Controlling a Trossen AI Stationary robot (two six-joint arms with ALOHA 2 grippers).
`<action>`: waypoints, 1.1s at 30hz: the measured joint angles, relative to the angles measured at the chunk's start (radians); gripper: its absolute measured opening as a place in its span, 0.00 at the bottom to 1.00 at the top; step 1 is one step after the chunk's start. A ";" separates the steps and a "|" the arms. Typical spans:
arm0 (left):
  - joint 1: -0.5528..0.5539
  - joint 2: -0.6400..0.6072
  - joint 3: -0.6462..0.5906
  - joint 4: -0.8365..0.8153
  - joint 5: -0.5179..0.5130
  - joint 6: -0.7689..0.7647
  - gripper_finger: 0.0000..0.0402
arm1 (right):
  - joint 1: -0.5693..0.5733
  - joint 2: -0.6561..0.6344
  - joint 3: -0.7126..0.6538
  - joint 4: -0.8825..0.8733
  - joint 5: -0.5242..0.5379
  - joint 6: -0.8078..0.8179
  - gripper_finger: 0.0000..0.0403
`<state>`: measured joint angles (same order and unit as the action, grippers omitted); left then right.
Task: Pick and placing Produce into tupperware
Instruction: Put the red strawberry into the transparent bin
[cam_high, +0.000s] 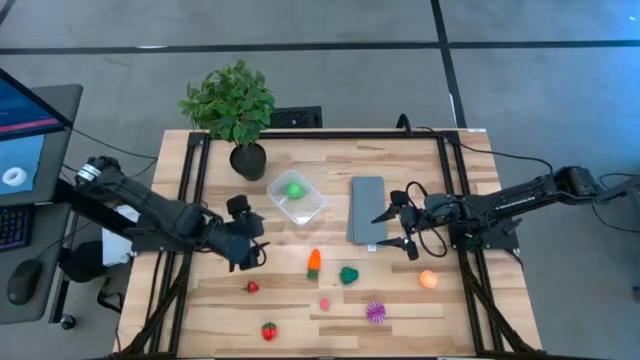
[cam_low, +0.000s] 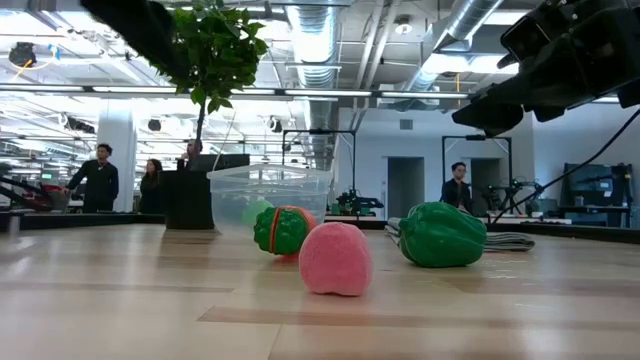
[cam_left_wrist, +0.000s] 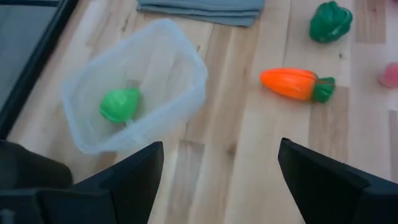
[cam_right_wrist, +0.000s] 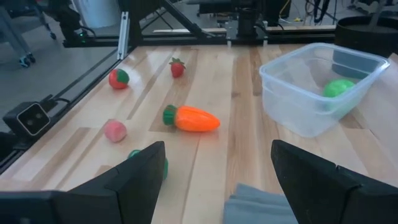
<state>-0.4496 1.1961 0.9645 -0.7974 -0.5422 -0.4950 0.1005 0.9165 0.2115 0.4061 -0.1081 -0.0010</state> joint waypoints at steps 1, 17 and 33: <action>-0.018 0.000 -0.006 -0.002 -0.006 -0.024 0.76 | 0.000 0.000 0.000 0.000 0.000 0.000 0.79; -0.258 0.014 -0.123 0.127 0.065 -0.332 0.76 | 0.000 0.000 0.000 0.001 0.000 0.001 0.79; -0.252 0.241 -0.087 0.152 0.273 -0.343 0.76 | 0.022 0.000 0.000 0.052 0.001 0.001 0.79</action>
<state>-0.7017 1.4367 0.8774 -0.6453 -0.2688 -0.8379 0.1227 0.9165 0.2111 0.4580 -0.1074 -0.0002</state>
